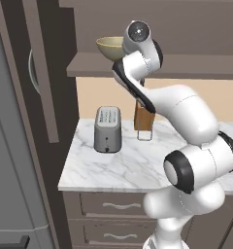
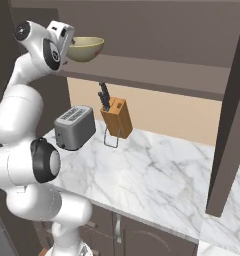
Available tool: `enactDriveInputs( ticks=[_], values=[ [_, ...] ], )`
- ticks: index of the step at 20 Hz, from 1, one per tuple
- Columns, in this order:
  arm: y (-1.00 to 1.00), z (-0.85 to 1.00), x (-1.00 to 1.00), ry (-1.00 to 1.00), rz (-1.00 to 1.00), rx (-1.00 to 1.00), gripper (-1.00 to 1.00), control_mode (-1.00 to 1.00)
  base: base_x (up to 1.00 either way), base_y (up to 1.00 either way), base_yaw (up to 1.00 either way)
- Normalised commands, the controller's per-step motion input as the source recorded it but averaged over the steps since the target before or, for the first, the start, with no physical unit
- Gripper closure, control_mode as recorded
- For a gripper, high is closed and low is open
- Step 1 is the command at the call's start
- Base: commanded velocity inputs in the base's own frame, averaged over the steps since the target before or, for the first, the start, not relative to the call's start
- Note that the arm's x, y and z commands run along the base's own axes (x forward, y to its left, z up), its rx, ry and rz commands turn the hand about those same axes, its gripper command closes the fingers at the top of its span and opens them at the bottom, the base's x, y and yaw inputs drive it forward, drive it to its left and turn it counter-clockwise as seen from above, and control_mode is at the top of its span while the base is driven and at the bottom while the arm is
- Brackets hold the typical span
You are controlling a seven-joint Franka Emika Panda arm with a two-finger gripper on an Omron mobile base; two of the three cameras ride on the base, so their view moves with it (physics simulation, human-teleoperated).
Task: Move the bowls from the cabinet to the plates on the dining table.
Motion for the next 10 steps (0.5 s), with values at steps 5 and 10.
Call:
enactDriveInputs(
  ticks=[5,10],
  values=[
    [0.00,-0.02,0.31,0.07,0.01,-0.03,-1.00,-1.00,0.00,0.00,0.00],
    [0.01,-0.16,0.31,0.03,0.01,-0.02,-1.00,-1.00,0.00,0.00,0.00]
  ],
)
